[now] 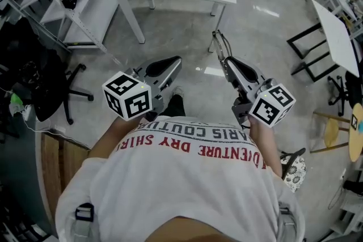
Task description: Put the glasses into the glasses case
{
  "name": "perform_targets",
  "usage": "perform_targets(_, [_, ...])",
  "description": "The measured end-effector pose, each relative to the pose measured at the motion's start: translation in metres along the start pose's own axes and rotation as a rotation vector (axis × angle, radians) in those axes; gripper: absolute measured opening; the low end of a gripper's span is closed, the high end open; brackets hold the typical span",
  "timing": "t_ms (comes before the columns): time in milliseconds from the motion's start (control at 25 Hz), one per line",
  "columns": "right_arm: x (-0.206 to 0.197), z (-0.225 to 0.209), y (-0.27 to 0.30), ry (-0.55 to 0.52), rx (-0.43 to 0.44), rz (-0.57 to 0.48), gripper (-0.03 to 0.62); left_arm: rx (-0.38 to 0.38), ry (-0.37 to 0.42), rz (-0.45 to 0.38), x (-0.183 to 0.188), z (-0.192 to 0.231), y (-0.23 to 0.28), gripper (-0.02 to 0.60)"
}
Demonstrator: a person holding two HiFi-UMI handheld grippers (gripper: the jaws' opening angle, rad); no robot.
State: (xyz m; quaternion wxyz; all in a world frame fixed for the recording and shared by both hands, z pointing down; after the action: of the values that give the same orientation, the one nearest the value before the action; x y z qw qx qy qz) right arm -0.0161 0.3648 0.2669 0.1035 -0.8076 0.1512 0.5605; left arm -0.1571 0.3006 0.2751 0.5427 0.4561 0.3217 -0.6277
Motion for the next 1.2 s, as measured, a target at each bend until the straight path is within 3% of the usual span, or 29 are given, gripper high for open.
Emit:
perform_targets(400, [0.008,-0.056,0.041,0.01,-0.035,-0.011,0.04,-0.024,-0.007,0.019,0.012,0.053,0.051,0.029])
perform_targets(1200, [0.033,-0.226,0.231,0.114,-0.095,0.096,0.04,-0.023,-0.105,0.115,0.077,0.263,0.198,0.029])
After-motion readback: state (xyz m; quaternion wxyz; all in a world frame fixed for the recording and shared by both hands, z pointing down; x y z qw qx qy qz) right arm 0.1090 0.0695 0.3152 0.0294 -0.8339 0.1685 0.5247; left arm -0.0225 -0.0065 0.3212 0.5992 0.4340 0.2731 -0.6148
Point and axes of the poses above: the fingertips, and each gripper's own axes: y forward along the fingers, z to its left, x out of its top, the point moved 2 cm from there along -y, backward along the fingers, and after that the axes turned 4 degrees about -z, right-handed, at the moved point
